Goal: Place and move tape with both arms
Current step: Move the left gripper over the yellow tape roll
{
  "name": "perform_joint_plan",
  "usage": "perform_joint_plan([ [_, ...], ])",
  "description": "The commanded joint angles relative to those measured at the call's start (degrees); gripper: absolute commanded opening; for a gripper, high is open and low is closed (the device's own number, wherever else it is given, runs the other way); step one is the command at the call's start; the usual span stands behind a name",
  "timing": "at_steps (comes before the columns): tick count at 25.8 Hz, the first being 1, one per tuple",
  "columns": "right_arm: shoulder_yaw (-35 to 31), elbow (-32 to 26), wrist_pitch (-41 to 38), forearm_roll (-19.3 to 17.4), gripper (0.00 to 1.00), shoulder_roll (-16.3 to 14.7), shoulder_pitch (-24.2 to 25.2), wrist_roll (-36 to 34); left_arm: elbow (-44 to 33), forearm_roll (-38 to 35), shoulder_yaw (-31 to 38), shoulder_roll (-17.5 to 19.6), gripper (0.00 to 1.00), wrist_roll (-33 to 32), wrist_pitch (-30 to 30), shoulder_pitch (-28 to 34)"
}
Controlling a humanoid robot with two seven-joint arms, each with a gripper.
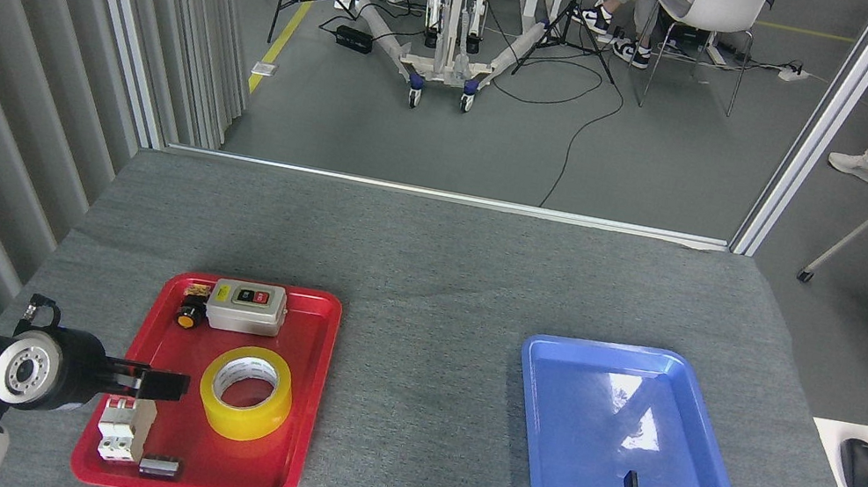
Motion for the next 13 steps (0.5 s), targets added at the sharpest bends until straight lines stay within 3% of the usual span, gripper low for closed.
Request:
perform_joint_plan([
  [1,0.00,0.03,-0.06,0.15,1.00,0.07,0.05,0.26,0.59,-0.18,-3.11,0.99,0.81,-1.17,-2.63,-0.62],
  [3,0.09,0.03,-0.06,0.15,1.00,0.25,0.05,0.35,1.38,-0.27,-6.28,2.75,0.80,-1.17,-3.51,-2.03],
  [8,0.09,0.03,-0.06,0.24,1.00,0.34,0.05,0.26,8.67,-0.27,-10.50,2.31,0.83,-1.09,-3.60,-9.06],
  [13,0.09,0.03,-0.06,0.24,1.00,0.34,0.14,0.26,17.37,-0.36,-16.82,2.22,0.93,-1.09,-3.77,-16.44],
])
